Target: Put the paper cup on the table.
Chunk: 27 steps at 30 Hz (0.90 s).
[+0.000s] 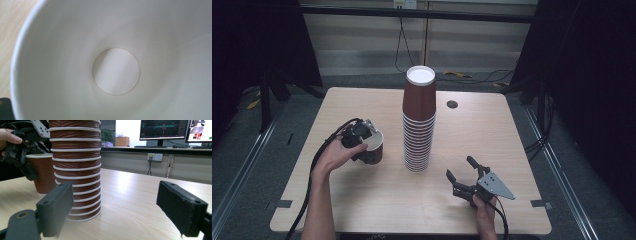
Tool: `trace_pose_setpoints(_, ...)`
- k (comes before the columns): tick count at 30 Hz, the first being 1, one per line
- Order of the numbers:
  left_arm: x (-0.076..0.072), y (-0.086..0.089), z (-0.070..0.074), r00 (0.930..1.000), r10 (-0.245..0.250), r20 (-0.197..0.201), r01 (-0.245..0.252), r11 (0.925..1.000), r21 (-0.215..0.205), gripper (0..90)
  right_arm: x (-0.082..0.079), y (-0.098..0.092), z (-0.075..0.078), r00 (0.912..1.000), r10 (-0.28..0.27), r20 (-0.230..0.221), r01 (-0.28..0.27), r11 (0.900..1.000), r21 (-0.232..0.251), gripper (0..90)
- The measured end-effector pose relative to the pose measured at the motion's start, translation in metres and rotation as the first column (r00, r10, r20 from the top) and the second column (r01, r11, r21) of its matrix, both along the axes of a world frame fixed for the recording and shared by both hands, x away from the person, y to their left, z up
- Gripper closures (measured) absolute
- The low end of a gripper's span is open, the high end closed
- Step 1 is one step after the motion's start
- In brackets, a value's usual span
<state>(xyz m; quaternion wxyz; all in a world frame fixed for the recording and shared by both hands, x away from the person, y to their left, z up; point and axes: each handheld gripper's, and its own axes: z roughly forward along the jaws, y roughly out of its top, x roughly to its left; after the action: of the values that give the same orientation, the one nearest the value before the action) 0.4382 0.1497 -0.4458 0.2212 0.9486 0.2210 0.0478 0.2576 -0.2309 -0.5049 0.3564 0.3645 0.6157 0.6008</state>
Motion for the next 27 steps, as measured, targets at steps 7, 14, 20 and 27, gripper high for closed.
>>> trace_pose_setpoints(7,-0.006,0.010,-0.018,0.9996,0.022,-0.016,-0.023,0.9970,-0.074,16.5,0.000,0.000,0.000,1.0000,0.000,0.000,0.000,1.000,0.000,14.0)
trace_pose_setpoints(14,-0.018,0.014,-0.026,0.9968,0.078,0.017,-0.074,0.9809,-0.180,16.1,0.000,0.000,0.000,1.0000,0.000,0.000,0.000,1.000,-0.001,14.0)
trace_pose_setpoints(20,-0.029,0.024,-0.028,0.9895,0.131,0.062,-0.112,0.9635,-0.243,16.0,0.000,0.000,0.000,1.0000,0.000,0.001,0.000,1.000,-0.001,14.0)
trace_pose_setpoints(27,-0.043,0.033,-0.033,0.9720,0.217,0.091,-0.172,0.9199,-0.352,16.0,0.000,0.000,0.000,1.0000,0.000,0.000,0.000,1.000,0.000,14.0)
